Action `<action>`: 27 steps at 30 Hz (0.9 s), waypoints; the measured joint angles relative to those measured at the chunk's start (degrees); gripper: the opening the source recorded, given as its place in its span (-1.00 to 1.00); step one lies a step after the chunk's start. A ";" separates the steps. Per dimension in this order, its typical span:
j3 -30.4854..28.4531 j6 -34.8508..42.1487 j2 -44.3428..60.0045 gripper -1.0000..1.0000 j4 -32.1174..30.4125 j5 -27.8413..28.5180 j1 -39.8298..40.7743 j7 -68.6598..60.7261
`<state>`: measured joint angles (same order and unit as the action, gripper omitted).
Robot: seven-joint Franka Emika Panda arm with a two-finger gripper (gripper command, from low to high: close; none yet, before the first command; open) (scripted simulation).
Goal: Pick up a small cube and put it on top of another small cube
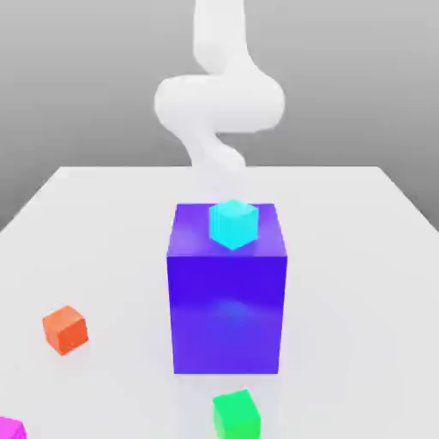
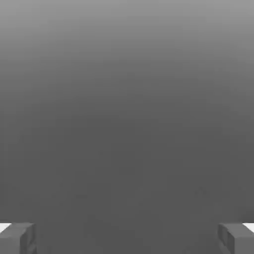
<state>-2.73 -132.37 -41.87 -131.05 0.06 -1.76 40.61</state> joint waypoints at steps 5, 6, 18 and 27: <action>-5.06 -1.12 7.00 0.00 1.30 -0.55 -2.95 -9.88; -6.57 -1.45 9.03 0.00 1.68 -0.85 -3.78 -12.88; -19.22 -4.49 28.38 0.00 5.22 -8.12 -8.80 -43.98; -23.30 -6.12 43.55 0.00 7.98 -16.76 -6.70 -68.97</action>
<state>-26.03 -138.49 1.68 -123.07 -16.69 -8.46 -28.37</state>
